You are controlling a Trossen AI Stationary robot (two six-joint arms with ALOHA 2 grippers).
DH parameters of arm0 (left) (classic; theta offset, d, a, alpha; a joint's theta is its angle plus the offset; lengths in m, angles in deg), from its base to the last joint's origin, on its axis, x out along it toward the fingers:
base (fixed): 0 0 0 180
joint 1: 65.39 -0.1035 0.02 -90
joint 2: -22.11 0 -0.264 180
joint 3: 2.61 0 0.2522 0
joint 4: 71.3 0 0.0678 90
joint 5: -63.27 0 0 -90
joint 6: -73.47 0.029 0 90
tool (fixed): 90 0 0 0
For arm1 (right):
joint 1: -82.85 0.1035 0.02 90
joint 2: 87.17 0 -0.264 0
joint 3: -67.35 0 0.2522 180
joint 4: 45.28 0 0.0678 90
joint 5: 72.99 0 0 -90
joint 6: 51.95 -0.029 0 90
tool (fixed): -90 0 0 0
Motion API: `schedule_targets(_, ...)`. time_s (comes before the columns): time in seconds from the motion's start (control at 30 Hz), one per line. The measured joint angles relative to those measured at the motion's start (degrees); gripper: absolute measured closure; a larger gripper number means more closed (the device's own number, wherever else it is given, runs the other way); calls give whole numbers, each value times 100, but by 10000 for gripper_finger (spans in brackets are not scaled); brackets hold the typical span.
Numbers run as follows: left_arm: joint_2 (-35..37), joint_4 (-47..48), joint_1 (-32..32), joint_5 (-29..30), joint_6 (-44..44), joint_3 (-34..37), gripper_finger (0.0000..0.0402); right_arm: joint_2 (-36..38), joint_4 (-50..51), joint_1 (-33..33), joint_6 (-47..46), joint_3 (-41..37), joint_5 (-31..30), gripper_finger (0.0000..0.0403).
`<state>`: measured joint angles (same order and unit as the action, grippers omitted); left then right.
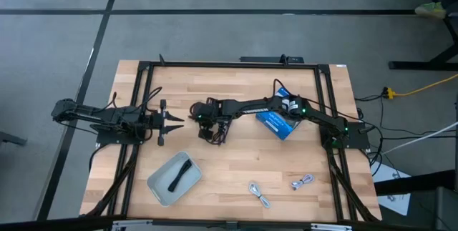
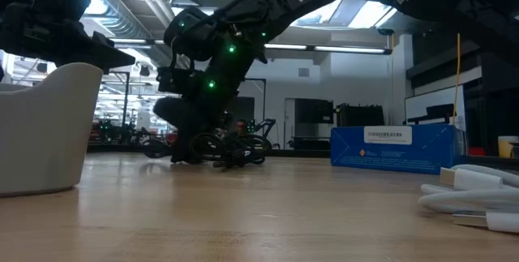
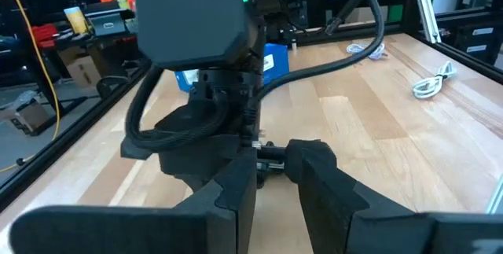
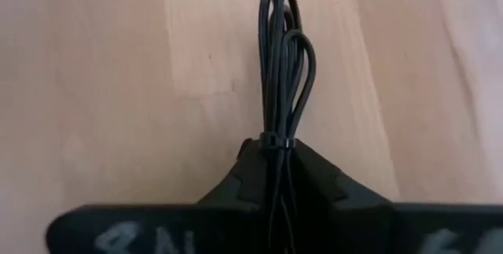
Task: Pick and place USB-C Cables
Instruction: Put the left black charger cable into the white bin
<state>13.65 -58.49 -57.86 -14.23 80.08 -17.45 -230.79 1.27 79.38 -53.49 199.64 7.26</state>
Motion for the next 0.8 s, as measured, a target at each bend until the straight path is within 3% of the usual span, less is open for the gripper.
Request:
schedule_targets(0.17,0,0,0,26,0,0,315,31,831,-35,411,734,-903,367)
schedule_targets(0.27,0,2,0,47,10,0,315,62,1279,-20,520,1275,-1078,367)
schedule_targets(0.33,0,1,0,65,24,0,315,62,1719,-9,625,1626,-1070,368)
schedule_targets(0.47,-2,-2,0,124,15,-2,315,441,2376,51,787,1464,-916,368)
schedule_targets(0.63,-2,-14,0,238,144,-2,315,795,3789,207,250,1461,-677,368)
schedule_targets(0.8,-2,-60,0,621,147,-2,315,995,3997,663,52,1461,-504,368)
